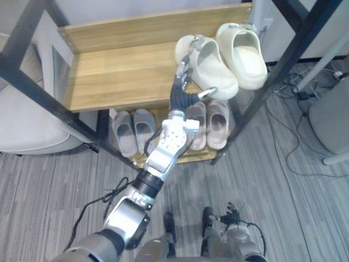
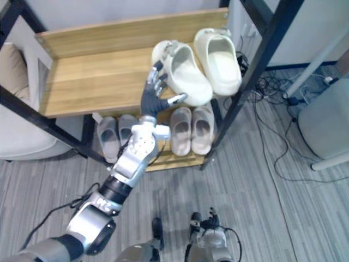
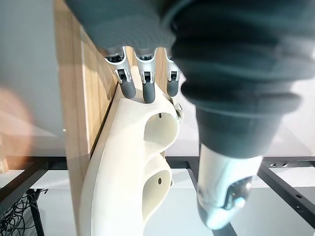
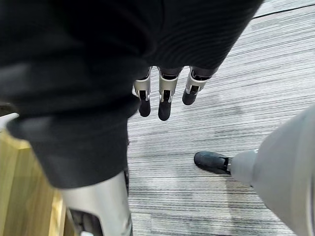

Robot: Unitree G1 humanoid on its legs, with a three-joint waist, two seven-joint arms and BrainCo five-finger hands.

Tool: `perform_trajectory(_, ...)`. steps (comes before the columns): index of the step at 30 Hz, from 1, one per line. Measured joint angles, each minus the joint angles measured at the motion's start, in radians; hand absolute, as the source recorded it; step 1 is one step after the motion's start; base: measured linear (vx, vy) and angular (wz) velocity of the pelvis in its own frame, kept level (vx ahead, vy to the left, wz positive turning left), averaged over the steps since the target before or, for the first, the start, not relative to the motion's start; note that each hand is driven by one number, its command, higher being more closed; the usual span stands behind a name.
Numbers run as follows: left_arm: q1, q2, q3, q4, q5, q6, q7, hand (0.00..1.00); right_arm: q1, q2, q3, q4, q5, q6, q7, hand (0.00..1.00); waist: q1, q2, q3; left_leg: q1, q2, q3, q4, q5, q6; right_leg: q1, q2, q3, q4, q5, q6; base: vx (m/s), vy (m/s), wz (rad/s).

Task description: Organize the slippers on the shoe rack

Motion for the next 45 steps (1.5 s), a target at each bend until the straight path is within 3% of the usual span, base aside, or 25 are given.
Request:
perform_trajectory(36,-0.189,0.010,0.119,0.206,-0.086,0.002,0.001,0.00,-0.001,0.030,-0.009,-0.041,-0.003,0.000,-0.012,0.00,-0.009,-0.039,0.020,-0.001,0.000,0.052,0.000,-0.005,0.003,-0.037,0.001,0.051,0.025,0.004,0.000,0.05,0.022,-0.04)
perform_trajectory(45,-0.215,0.057,0.152,0.237,-0.084,0.012,0.000,0.00,-0.010,0.031,-0.008,-0.041,-0.006,0.000,-0.013,0.00,-0.008,-0.043,0.023,-0.001,0.001,0.065,0.015,-0.017,0.004,-0.036,0.001,0.063,0.027,0.004,0.000,0.06,0.018,-0.04)
